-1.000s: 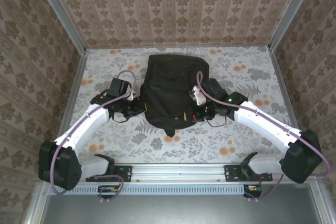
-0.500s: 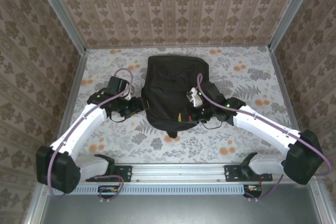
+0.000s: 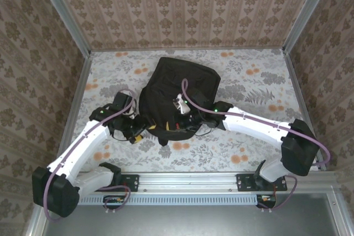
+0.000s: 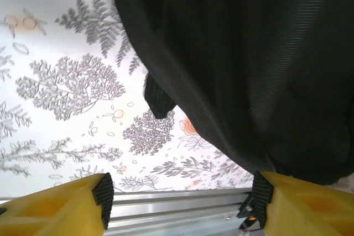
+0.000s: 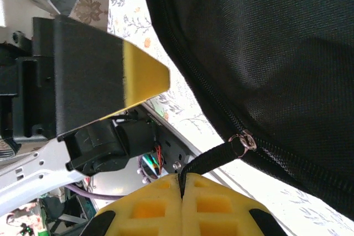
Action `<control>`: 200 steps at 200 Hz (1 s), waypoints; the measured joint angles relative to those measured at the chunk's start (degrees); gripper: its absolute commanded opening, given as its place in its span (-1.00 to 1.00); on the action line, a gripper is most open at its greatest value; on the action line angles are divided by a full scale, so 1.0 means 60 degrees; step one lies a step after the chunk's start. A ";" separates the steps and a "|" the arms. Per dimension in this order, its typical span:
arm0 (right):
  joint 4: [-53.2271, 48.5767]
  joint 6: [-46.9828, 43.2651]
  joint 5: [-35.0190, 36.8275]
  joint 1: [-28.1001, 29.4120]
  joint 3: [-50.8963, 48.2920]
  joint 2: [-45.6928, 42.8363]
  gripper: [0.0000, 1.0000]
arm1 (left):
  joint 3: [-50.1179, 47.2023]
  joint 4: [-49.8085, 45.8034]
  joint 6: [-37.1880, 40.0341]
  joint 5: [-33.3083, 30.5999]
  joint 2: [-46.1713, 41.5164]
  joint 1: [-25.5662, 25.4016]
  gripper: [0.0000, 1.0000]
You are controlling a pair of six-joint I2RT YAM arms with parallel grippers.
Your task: Pack books, pencil case, and school supplies into a backpack
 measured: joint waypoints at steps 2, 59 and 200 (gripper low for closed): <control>0.0011 0.0000 0.0007 0.0015 0.0022 0.0029 -1.00 | -0.0007 0.0007 -0.0062 0.0004 0.0011 0.0004 0.37; 0.0164 -0.0007 0.0109 0.0372 0.0331 0.0488 -1.00 | 0.0022 0.0561 -0.0849 -0.0142 0.0506 0.0004 0.37; 0.0135 -0.0113 0.0259 0.0350 0.0219 0.0459 -1.00 | -0.0288 0.1698 -0.1129 -0.0215 0.1009 0.0211 -1.00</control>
